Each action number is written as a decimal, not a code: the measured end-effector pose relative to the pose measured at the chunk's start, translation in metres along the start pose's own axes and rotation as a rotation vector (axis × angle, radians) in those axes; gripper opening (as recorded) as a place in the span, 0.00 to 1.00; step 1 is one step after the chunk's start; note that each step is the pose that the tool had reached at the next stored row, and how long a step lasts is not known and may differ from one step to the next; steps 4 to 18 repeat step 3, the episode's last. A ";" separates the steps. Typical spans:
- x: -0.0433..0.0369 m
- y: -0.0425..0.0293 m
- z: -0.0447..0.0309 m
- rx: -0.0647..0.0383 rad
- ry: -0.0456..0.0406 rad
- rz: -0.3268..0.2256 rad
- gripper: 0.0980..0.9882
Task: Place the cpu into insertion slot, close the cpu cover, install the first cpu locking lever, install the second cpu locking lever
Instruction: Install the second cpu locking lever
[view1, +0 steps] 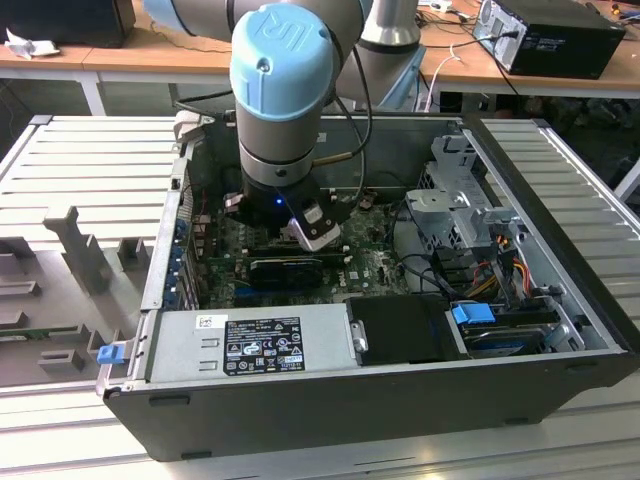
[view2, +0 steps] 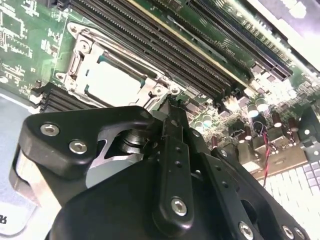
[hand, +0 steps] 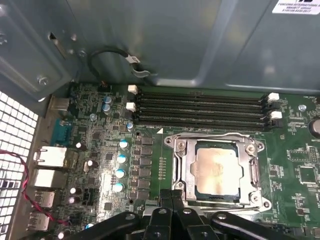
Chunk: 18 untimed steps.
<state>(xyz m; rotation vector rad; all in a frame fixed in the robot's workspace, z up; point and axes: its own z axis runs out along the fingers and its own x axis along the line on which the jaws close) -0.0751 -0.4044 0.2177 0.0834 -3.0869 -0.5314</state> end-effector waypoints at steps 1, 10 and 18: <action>0.0000 0.0007 -0.0021 0.000 0.0001 0.000 0.01; 0.0000 0.0010 -0.0027 0.001 0.0000 0.000 0.01; 0.0000 0.0010 -0.0027 0.001 0.0000 0.000 0.01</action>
